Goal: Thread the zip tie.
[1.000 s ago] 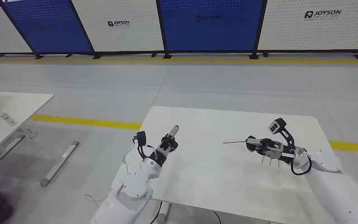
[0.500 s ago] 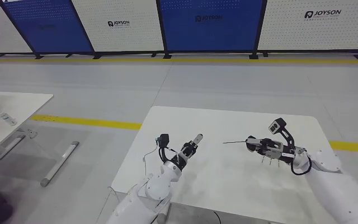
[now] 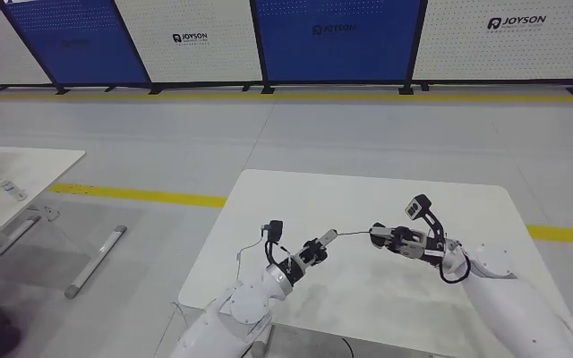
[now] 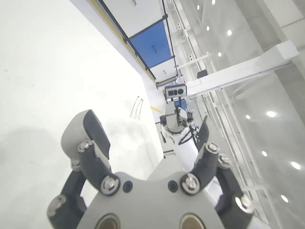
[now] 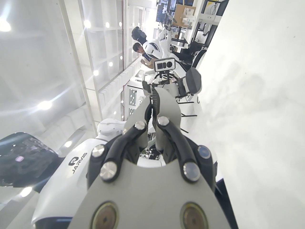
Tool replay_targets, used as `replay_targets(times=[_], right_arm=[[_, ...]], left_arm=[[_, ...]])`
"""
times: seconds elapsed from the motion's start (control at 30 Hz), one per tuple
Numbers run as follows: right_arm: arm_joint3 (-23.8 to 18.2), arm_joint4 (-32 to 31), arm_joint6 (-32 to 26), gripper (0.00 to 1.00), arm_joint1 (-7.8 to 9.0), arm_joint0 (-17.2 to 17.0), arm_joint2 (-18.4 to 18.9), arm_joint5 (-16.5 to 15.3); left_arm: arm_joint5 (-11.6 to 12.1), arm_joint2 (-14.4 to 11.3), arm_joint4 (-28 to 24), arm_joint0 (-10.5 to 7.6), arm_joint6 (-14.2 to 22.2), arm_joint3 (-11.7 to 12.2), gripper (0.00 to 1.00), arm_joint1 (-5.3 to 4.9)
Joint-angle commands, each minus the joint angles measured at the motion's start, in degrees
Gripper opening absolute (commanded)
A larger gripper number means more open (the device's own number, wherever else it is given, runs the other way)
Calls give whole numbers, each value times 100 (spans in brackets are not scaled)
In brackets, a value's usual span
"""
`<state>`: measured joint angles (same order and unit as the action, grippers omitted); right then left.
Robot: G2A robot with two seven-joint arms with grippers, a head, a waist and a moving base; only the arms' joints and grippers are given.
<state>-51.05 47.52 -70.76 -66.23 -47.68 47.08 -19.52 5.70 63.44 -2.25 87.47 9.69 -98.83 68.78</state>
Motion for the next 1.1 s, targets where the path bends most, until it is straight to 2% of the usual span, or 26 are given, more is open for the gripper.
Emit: replay_targets(times=[0.0, 0.3, 0.37, 0.47, 0.57, 0.6, 0.67, 0.7, 1.07], right_arm=[[37, -25, 16, 0, -31, 16, 0, 4], [37, -25, 16, 0, -31, 16, 0, 4], [-112, -48, 265, 0, -40, -77, 23, 10], [-309, -78, 625, 0, -68, -213, 93, 4], [-451, -232, 997, 0, -125, -324, 118, 4], [-482, -329, 1136, 0, -152, -353, 111, 4], [-478, -433, 1264, 0, -186, -376, 93, 4], [-472, -454, 1283, 0, -191, -376, 90, 4], [-472, -454, 1283, 0, -191, -376, 90, 4]], left_arm=[[25, -7, -85, -10, -87, 24, 100, 12], [24, -13, -82, -12, -88, 25, 100, 13], [-53, -88, -16, -55, -173, 77, 100, 29], [-29, -242, -231, -164, -217, 196, 100, 78], [155, -393, -436, -305, -348, 353, 100, 138], [325, -450, -494, -364, -491, 431, 100, 169], [569, -510, -470, -449, -1036, 602, 100, 228], [580, -527, -456, -463, -1126, 637, 100, 239], [580, -527, -456, -463, -1126, 637, 100, 239]])
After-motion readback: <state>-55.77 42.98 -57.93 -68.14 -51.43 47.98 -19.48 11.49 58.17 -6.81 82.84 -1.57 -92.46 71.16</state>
